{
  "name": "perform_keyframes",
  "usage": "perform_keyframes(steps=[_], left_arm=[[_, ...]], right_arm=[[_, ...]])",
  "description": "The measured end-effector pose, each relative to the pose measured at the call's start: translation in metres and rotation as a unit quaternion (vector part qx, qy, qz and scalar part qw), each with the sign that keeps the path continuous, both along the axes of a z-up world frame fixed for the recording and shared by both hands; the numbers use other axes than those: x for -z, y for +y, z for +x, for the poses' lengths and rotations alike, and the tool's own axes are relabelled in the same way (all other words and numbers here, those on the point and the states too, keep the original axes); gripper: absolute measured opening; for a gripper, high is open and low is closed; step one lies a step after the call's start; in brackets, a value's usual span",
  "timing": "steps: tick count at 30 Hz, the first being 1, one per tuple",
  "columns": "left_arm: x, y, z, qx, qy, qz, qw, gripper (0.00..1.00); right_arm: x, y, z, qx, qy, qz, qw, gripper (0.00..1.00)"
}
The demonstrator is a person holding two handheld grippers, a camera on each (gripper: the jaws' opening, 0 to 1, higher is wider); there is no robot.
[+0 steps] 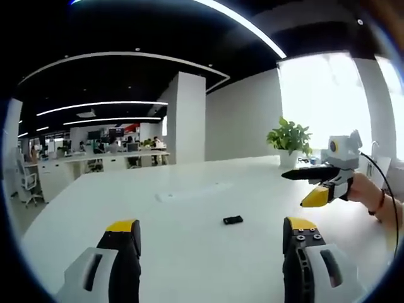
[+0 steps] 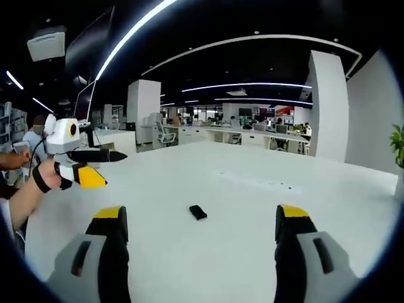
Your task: Snap the two parts of the plastic buckle together until the buckle closes and remains connected.
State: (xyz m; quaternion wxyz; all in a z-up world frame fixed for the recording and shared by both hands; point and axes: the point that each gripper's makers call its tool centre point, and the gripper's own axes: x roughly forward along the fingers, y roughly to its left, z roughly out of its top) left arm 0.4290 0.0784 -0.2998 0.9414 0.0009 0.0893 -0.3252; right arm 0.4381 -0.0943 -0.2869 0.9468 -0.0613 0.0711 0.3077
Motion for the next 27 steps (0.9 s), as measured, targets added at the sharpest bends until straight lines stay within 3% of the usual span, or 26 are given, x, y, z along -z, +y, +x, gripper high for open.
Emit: perform_keyframes(steps=[1,2,4,9,14,19,23,27], left_arm=[[0.000,0.001,-0.003,0.001,-0.001,-0.002,1.0000,0.95],[-0.003,0.006,0.007,0.001,-0.002,-0.009,1.0000,0.95],[-0.003,0.004,-0.003,0.002,-0.006,-0.013,0.9999,0.95],[0.006,0.016,-0.019,-0.008,-0.016,0.019,0.9997,0.94],[0.008,0.020,-0.029,-0.001,-0.018,-0.004,0.9998,0.95],[0.015,0.032,-0.045,-0.007,-0.021,-0.010,0.9997,0.95],[0.022,0.034,-0.060,-0.011,-0.024,-0.014,0.9996,0.95],[0.025,0.030,-0.060,-0.006,-0.021,-0.017,0.9996,0.95]], right_arm=[[-0.001,0.000,-0.002,0.000,-0.002,0.001,1.0000,0.98],[0.000,0.001,-0.006,-0.002,-0.002,0.000,1.0000,0.98],[0.002,0.003,-0.017,-0.008,-0.001,-0.004,1.0000,0.97],[0.002,-0.001,-0.027,-0.006,-0.015,-0.019,0.9997,0.97],[0.000,-0.008,-0.039,-0.008,-0.021,-0.004,0.9997,0.97],[0.008,-0.022,-0.048,0.003,-0.029,-0.021,0.9994,0.97],[0.007,-0.027,-0.063,0.007,-0.039,-0.012,0.9992,0.97],[0.011,-0.030,-0.068,0.011,-0.041,-0.012,0.9990,0.96]])
